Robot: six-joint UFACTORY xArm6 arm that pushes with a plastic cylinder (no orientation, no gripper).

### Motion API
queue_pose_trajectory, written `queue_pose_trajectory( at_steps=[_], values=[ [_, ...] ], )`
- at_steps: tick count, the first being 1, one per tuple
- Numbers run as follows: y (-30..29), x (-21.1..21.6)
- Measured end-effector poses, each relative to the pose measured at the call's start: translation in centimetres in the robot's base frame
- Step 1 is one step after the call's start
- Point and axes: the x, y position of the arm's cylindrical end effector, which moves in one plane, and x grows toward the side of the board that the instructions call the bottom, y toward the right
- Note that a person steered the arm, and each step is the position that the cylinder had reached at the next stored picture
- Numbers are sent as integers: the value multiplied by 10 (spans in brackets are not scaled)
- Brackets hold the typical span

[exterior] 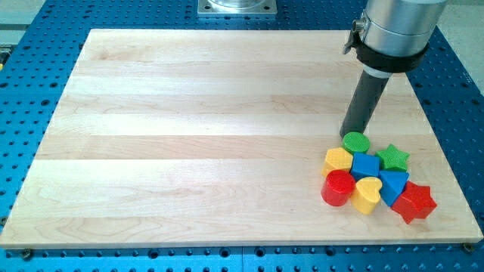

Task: Place your hand at the right center of the board

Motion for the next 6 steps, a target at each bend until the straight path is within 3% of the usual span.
queue_pose_trajectory(
  at_steps=[4, 6],
  values=[
    [0, 0],
    [40, -60]
  ],
)
